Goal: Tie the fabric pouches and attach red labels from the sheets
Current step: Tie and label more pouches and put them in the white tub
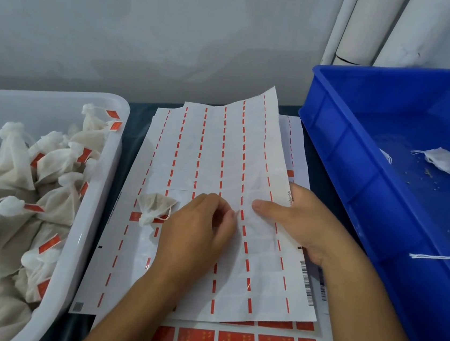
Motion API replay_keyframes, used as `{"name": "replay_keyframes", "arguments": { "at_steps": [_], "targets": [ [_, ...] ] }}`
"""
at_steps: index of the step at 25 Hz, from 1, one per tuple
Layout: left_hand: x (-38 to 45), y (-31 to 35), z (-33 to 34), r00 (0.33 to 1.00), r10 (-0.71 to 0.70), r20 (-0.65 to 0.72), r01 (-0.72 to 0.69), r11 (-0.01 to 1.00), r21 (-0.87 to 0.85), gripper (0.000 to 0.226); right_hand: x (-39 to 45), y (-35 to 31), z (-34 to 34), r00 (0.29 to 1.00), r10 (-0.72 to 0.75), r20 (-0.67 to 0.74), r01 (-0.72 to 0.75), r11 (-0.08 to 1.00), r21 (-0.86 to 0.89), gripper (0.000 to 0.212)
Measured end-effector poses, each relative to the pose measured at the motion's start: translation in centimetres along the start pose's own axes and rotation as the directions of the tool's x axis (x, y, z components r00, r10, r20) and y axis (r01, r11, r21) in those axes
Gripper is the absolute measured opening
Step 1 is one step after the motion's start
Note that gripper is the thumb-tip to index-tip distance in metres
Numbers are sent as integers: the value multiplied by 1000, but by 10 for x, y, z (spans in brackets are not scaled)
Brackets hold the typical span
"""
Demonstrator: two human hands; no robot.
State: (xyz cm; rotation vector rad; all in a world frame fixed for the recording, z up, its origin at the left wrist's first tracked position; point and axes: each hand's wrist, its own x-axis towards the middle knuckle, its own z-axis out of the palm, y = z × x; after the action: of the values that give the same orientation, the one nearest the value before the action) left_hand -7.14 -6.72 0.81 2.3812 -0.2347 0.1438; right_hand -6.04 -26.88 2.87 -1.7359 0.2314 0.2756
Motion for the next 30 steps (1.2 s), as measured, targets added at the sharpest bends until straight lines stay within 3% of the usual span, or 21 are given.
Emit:
{"name": "replay_keyframes", "arguments": {
  "at_steps": [3,7,9,10,12,13,15,16,20,24,25,27,30],
  "targets": [
    [1,1,-2,999,-42,-22,40,997,-70,11,-2,-1,-5,995,-26,-99,4,975,-220,21],
    [-2,6,-11,995,-26,-91,16,994,-104,17,-4,-6,-10,972,-30,-234,-92,864,-494,55],
    [-4,6,-18,990,30,-135,-42,996,-85,15,-6,-10,-9,940,-123,-318,-131,731,-670,74],
    [-4,7,-22,986,66,-151,-76,995,-62,13,-9,-15,-6,914,-224,-339,-94,695,-713,72],
    [-4,6,-29,971,152,-184,-150,988,24,7,-15,-29,3,888,-394,-237,147,732,-665,42],
    [-3,5,-31,959,197,-203,-187,980,69,7,-18,-38,12,914,-388,-116,259,780,-569,29],
    [-2,1,-35,941,248,-229,-224,967,122,20,-20,-51,33,934,-340,114,357,852,-383,37],
    [-1,-1,-37,937,253,-239,-228,965,126,25,-18,-52,42,930,-336,145,366,859,-357,40],
    [-1,-8,-43,945,218,-245,-197,975,106,38,-6,-46,65,905,-422,54,415,849,-328,25],
    [2,-19,-49,965,114,-236,-96,991,88,21,0,-29,70,851,-511,-120,450,828,-335,10],
    [2,-24,-52,971,69,-228,-50,995,88,32,1,-26,70,842,-515,-161,450,835,-317,9],
    [5,-36,-58,984,-8,-180,38,987,159,50,0,-20,69,835,-509,-208,446,848,-285,9],
    [7,-41,-65,996,-87,-3,84,950,300,53,1,-14,66,826,-511,-237,449,852,-269,11]
  ]
}}
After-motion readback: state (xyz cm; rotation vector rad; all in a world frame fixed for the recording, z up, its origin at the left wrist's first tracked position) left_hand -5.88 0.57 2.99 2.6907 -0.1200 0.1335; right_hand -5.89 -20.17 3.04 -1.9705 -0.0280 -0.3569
